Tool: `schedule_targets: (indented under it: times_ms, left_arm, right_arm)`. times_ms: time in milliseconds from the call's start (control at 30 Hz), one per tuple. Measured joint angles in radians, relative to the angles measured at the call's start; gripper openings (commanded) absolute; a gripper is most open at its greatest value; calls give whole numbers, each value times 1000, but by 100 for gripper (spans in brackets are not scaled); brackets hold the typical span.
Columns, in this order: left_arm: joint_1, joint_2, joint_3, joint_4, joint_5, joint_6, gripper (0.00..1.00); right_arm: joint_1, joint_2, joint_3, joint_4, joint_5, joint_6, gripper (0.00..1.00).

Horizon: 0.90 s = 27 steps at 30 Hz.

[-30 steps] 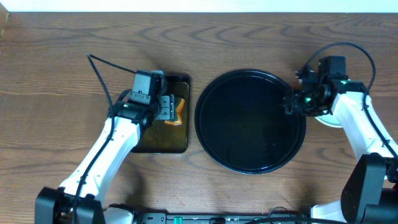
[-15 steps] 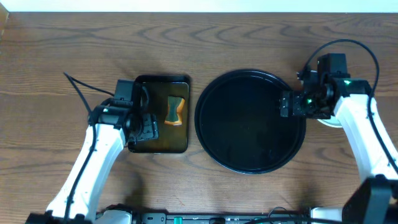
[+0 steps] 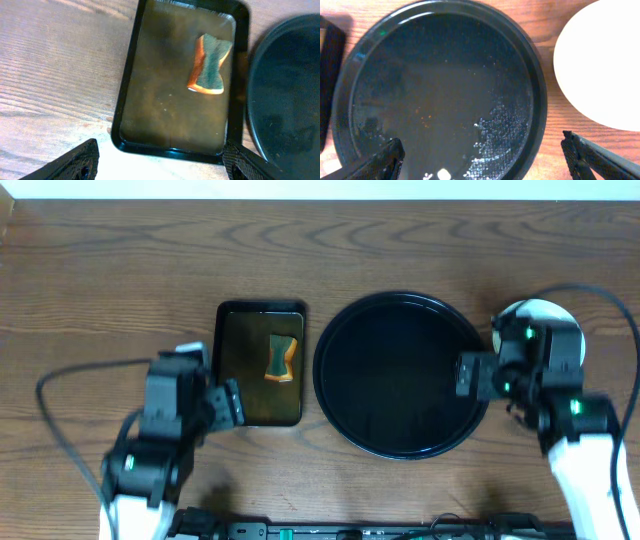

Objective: Clean dirty plates on tray and stack at the side

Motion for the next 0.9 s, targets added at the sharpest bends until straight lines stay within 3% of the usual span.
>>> schedule_targets:
  times_ms: [133,300,900]
  left_arm:
    - [0,-137,-47,6,5,0,80]
    - [0,-182,-50,9,5,0,81]
    - [0,-175,-51,9,5,0,81]
  right_arm:
    - [4,-154,-58,-4,34,22,99]
    - [5,-242,-59,-9,45,30,99]
    - [5,-237,-60,-10,56,31,99]
